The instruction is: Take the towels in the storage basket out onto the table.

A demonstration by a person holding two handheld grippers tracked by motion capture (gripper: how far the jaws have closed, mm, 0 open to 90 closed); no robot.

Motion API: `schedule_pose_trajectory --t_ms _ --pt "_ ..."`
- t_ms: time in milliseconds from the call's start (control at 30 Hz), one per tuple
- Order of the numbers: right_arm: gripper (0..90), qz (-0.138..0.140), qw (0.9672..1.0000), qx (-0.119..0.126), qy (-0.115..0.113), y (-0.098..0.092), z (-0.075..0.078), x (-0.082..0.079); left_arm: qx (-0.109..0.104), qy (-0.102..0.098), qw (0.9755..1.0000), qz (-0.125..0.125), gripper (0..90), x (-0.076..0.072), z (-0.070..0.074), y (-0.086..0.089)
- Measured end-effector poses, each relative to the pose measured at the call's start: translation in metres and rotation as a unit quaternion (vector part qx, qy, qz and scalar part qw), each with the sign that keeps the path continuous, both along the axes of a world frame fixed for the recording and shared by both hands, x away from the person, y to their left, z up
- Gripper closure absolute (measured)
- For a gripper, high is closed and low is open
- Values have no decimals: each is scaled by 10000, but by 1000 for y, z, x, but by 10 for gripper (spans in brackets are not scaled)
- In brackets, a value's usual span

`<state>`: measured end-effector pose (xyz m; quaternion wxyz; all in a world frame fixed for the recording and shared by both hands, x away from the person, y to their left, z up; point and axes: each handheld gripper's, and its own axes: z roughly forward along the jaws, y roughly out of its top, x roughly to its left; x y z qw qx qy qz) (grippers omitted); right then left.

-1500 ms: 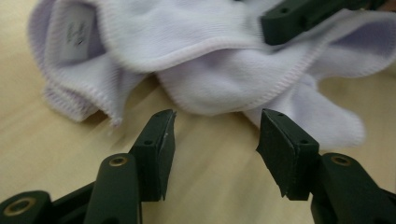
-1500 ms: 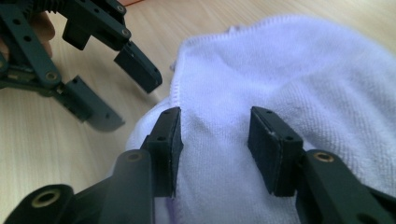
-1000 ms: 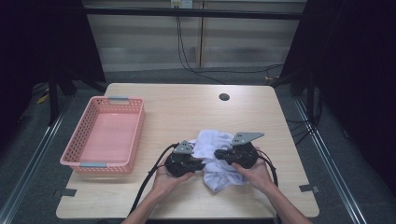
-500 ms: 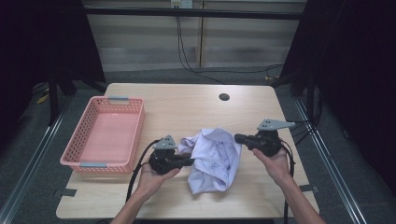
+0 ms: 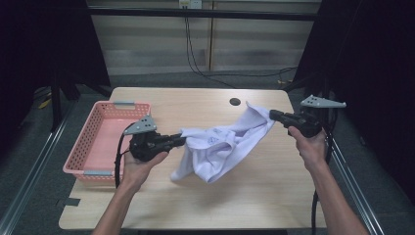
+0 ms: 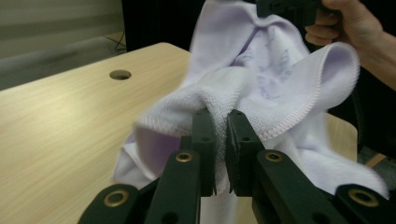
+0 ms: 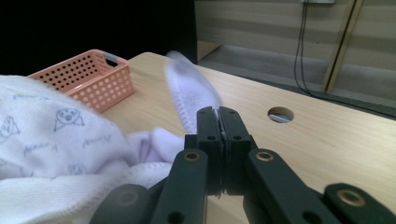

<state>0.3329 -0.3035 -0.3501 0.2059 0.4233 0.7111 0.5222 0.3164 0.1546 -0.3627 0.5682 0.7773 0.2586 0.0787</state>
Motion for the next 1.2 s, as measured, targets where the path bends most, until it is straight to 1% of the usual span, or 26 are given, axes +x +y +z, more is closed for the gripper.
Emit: schedule_pose_trajectory --t_ms 67,100,167,233,267,333,367,400,467,500,533,600,633,700,733,800,833,900,933,967,1033,1067,1100,1133,1167,1200 --pt "884 -48 10000 32 -13 -2 5 5 -14 -51 9998 192 838 3 9 7" --pt "884 -102 9999 19 -32 -3 8 8 23 -156 9995 289 838 4 15 9" --pt "884 -174 9998 88 -17 -5 15 17 -4 -327 9990 315 839 6 27 13" --pt "885 -257 9996 109 -37 -6 24 25 6 -472 9978 460 839 10 42 17" --pt "885 -281 9996 73 -61 -7 31 30 -41 -509 9974 506 839 14 49 21" --pt "885 -376 9990 106 -209 -9 47 38 -168 -643 9956 654 841 20 65 27" --pt "885 -411 9983 287 -295 -12 55 42 -256 -696 9947 717 842 21 72 29" --pt "886 -460 9977 335 -366 -14 63 47 -259 -808 9935 763 842 21 80 31" --pt "886 -513 9966 331 -550 -15 78 54 -305 -1006 9916 751 843 17 91 30" --pt "886 -537 9958 380 -630 -14 85 56 -243 -1124 9907 734 842 13 94 28" --pt "886 -551 9955 404 -662 -13 88 58 -203 -1127 9914 632 841 11 93 26" --pt "886 -549 9959 379 -613 -9 82 56 -70 -940 9943 501 839 5 78 21" --pt "886 -471 9967 361 -548 -7 73 54 40 -805 9959 419 836 2 66 19" --pt "886 -413 9987 96 -278 -7 44 50 270 -476 9980 316 830 -3 34 17" --pt "885 -394 9991 23 -154 -8 29 48 369 -323 9985 225 828 -5 18 18" --pt "886 -452 9989 32 131 -15 -1 42 308 -22 9993 208 849 -10 -7 22" --pt "886 -505 9984 37 267 -18 -15 40 245 97 9995 189 856 -12 -16 23" --pt "886 -579 9972 4 469 -27 -38 37 389 253 9989 99 869 -18 -28 23" --pt "886 -645 9965 -93 528 -30 -46 35 410 348 9986 19 869 -20 -32 22" --pt "886 -730 9956 -118 582 -34 -54 33 522 403 9978 -114 869 -24 -36 20" --pt "880 -833 9940 -134 701 -43 -66 29 561 557 9965 -280 866 -29 -41 18" --pt "842 -857 9934 -176 748 -47 -71 27 579 631 9956 -385 861 -33 -45 16" --pt "728 -887 9925 -256 796 -48 -75 24 641 701 9944 -459 836 -36 -49 14" --pt "579 -958 9914 -277 851 -49 -78 20 717 753 9933 -502 768 -39 -55 11" --pt "493 -959 9908 -327 902 -48 -80 16 735 793 9926 -557 677 -42 -60 9" --pt "474 -922 9905 -423 924 -46 -82 11 772 750 9929 -503 610 -43 -64 8"
